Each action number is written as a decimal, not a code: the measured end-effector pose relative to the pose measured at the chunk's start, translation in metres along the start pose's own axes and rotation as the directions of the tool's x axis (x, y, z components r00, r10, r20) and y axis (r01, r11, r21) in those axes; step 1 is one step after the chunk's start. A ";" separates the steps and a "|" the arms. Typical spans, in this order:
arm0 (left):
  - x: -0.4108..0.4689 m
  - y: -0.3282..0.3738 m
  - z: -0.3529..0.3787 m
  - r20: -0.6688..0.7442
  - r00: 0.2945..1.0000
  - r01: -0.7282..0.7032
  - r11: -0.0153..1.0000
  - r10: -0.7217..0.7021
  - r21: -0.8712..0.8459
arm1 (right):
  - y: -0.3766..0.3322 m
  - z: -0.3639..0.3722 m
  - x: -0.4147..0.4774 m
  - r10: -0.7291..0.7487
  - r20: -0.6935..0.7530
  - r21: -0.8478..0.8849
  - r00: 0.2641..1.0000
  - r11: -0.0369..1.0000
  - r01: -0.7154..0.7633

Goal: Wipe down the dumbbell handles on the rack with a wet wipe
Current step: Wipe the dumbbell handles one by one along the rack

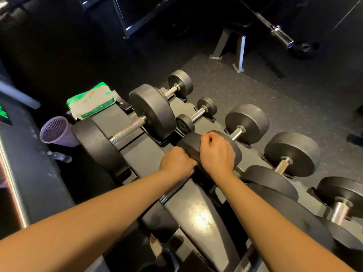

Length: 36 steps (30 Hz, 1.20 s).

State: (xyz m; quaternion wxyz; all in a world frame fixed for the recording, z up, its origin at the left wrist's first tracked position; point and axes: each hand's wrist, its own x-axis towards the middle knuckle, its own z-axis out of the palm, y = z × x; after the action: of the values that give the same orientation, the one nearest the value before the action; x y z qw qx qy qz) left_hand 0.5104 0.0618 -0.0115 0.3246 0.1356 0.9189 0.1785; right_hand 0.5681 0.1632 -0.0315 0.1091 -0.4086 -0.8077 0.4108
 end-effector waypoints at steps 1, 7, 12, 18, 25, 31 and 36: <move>-0.004 -0.003 0.003 -0.037 0.991 -0.118 0.978 0.126 0.170 | 0.000 0.000 0.000 0.000 0.002 -0.003 1.000 1.000 0.000; 0.005 -0.010 0.013 -0.019 0.959 -0.263 0.917 0.281 0.300 | 0.002 0.002 0.000 0.001 -0.002 -0.006 1.000 1.000 -0.001; 0.027 -0.014 -0.018 0.373 0.921 0.224 0.935 -0.111 -0.274 | 0.001 0.001 0.001 0.007 -0.008 -0.006 1.000 1.000 -0.007; 0.033 -0.016 -0.015 0.713 0.656 0.534 0.820 -0.248 -0.206 | 0.001 0.002 0.000 -0.014 -0.016 0.015 1.000 1.000 0.014; 0.015 -0.009 0.001 0.135 0.986 0.113 0.991 -0.102 -0.071 | 0.004 0.003 0.000 -0.027 -0.031 0.033 0.999 0.999 0.028; -0.027 -0.025 0.001 0.144 0.844 -0.497 0.655 0.516 0.569 | 0.004 0.002 0.000 -0.042 -0.033 0.024 0.999 0.999 0.042; -0.023 -0.027 -0.025 0.294 0.554 -0.791 0.383 0.779 0.477 | 0.006 0.005 0.004 -0.006 -0.007 0.087 1.000 0.996 0.007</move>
State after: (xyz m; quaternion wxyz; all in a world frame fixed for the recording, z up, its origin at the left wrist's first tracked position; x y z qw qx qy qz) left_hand 0.5083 0.0229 0.0081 0.1555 0.6435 0.7489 0.0310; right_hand 0.5667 0.1655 -0.0396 0.1308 -0.4023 -0.7900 0.4437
